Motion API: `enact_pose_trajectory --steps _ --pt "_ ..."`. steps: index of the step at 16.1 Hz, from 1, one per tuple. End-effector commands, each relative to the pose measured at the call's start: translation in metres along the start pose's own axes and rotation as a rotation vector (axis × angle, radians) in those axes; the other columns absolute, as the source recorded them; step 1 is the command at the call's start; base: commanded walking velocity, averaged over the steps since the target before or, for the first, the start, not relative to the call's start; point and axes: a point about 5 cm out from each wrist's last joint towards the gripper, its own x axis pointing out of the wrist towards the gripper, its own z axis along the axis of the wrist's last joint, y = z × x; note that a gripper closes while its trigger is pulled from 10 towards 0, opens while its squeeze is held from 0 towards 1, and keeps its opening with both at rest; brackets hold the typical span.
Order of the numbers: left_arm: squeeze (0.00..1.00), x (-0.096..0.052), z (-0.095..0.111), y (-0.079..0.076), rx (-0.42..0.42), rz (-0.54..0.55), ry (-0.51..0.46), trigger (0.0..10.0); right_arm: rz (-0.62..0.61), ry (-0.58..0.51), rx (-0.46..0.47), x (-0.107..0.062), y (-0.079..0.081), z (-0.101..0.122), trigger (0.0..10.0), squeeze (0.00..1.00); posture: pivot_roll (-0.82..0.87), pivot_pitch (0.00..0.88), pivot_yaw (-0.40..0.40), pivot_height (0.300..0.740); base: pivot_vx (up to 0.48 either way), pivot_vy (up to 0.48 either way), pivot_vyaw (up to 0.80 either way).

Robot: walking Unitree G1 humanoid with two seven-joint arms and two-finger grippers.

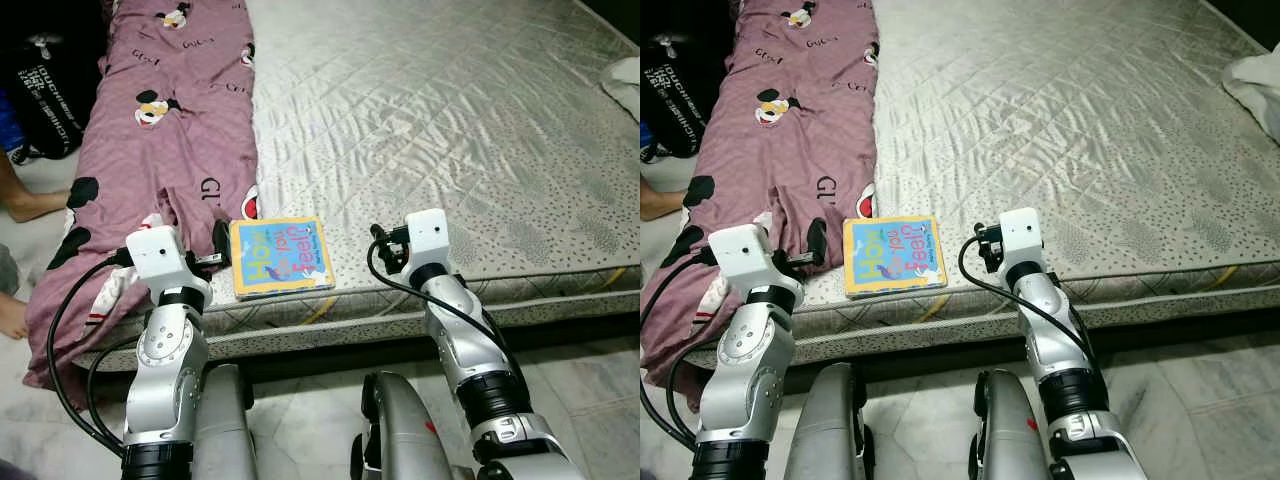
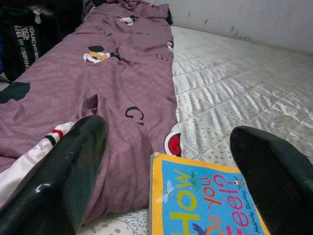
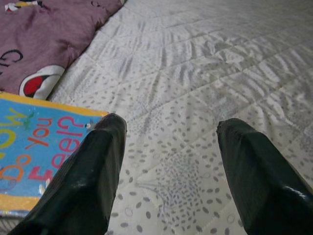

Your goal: Clean up the room

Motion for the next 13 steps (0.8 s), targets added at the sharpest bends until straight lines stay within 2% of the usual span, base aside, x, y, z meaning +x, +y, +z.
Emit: enact_pose_trajectory --steps 1,8,13 --pt "0.0 0.0 0.0 0.002 0.006 0.012 -0.004 10.0 0.02 0.003 -0.002 0.001 0.002 0.0 10.0 0.0 0.03 0.115 0.004 0.589 0.0 0.0 0.0" --pt "0.0 0.001 0.001 0.008 -0.004 0.075 -0.007 10.0 0.026 0.0 -0.004 0.002 0.003 0.001 10.0 0.0 0.03 0.116 0.003 0.539 0.0 0.0 0.0" --pt "0.0 0.001 -0.001 0.015 -0.037 0.138 0.007 10.0 0.032 0.013 -0.002 0.003 0.002 -0.001 10.0 0.0 0.03 0.116 0.0 0.539 0.0 0.0 0.0"
